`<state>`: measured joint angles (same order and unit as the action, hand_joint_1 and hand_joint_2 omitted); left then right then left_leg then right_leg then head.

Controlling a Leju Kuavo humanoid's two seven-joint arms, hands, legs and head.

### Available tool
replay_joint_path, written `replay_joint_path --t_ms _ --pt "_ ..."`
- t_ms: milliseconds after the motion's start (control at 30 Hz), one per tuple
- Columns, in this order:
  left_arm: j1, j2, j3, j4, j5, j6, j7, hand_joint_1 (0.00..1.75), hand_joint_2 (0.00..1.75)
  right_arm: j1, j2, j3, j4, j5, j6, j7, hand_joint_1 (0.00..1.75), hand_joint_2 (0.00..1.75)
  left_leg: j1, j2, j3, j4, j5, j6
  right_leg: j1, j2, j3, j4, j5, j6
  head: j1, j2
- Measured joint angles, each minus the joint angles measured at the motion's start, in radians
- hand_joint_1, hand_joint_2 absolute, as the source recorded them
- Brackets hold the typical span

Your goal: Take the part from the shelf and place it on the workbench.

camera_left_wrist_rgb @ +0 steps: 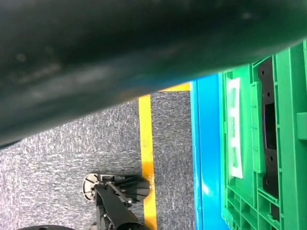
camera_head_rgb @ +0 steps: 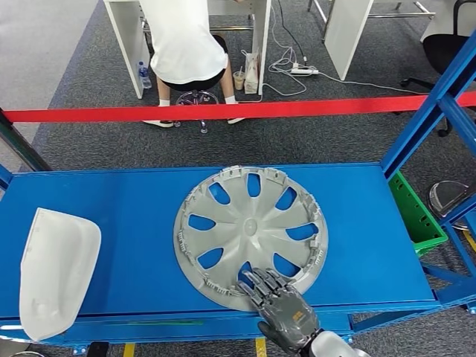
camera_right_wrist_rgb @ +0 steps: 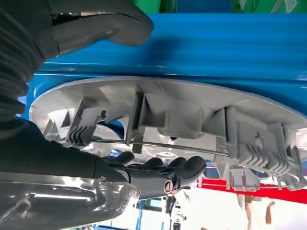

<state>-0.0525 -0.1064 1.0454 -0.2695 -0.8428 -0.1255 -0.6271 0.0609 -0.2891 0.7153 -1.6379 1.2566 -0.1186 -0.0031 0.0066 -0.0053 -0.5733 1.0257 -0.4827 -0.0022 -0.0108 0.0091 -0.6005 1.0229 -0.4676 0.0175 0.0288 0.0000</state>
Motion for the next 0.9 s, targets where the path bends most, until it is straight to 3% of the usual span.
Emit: replay_joint_path --t_ms 467,900 --pt "0.0 0.0 0.028 0.0 -0.016 -0.003 -0.001 0.0 0.0 0.002 0.001 -0.014 -0.001 0.0 0.042 0.026 1.75 1.75 0.0 0.0 0.002 0.0 0.0 0.0 0.0 0.0 0.001 0.0 0.0 0.0 0.0 0.0" --pt "0.0 -0.001 0.05 -0.001 -0.016 -0.003 -0.002 0.0 0.0 0.076 -0.073 0.011 -0.1 0.026 0.023 0.102 1.75 1.75 0.0 -0.001 0.002 0.0 0.0 0.0 0.0 -0.001 0.002 0.0 -0.001 0.0 0.0 0.0"
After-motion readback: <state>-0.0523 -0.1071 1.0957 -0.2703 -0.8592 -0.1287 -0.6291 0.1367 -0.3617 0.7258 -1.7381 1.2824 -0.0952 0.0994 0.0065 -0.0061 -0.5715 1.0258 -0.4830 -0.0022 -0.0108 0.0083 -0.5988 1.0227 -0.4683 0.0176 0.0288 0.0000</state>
